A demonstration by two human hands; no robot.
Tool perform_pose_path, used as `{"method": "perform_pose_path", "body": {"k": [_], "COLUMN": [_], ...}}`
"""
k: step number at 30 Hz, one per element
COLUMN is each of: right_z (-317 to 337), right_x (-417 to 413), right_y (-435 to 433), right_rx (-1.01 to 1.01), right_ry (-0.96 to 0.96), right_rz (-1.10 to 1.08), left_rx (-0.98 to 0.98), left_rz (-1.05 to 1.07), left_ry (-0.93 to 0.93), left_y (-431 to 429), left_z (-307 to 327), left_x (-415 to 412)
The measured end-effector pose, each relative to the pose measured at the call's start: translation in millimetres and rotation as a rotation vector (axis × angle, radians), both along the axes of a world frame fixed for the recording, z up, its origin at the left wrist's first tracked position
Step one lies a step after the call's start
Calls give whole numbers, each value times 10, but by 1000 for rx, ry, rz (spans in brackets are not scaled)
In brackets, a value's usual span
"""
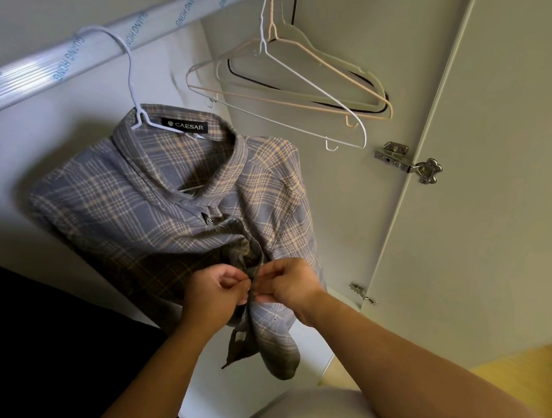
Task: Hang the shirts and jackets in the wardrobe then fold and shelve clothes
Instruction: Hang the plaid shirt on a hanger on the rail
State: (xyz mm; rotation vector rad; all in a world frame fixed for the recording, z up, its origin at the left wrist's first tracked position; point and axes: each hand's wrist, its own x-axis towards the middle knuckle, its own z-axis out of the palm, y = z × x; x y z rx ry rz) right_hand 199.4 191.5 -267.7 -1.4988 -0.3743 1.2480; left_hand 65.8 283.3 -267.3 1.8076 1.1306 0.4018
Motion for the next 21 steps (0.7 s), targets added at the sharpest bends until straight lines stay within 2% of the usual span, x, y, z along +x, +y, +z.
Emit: {"method": "perform_pose_path", "body": {"k": [4, 12, 21], "right_z": [17, -11, -108], "right_x": [-16, -48, -48], "right_y": [6, 16, 69], "right_rx": [-1, -7, -40], "right_ry": [-89, -267, -384], "right_rz": [34, 32, 69], "left_rx": [-128, -123, -284], "left_rz": [53, 46, 118], "left_ry": [-32, -69, -92], "left_y": [19, 0, -9], "left_z": [-9, 17, 34], "left_x": [14, 49, 65]}}
